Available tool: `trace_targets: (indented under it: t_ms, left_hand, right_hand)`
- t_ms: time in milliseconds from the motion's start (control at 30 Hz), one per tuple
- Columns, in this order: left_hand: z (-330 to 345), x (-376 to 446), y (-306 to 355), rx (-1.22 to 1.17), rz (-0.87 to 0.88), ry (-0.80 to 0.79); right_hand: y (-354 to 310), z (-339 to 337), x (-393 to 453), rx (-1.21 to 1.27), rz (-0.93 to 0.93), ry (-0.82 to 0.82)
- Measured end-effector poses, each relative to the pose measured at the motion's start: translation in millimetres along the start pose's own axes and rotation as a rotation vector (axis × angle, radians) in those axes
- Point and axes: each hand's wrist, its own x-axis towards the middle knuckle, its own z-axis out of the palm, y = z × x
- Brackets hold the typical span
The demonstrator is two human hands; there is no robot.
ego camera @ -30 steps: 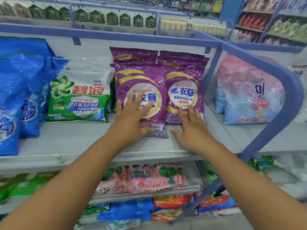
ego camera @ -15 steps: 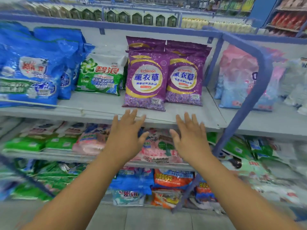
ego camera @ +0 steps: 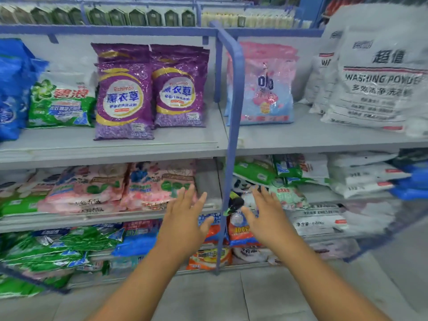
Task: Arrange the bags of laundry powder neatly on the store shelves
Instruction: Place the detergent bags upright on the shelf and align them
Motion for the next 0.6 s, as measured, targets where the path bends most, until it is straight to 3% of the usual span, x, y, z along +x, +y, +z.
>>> trace_targets:
  t_ms: [300,600]
  left_hand:
    - [57.8,41.5,67.3,-0.138,0.207,-0.126]
    - [98.6,113.4,120.2,-0.184,0.162,-0.121]
  right_hand:
    - [68.7,5.2,-7.2,-0.004,0.212,0.049]
    - [136.4,-16.7,51.5,0.055,0.226,0.069]
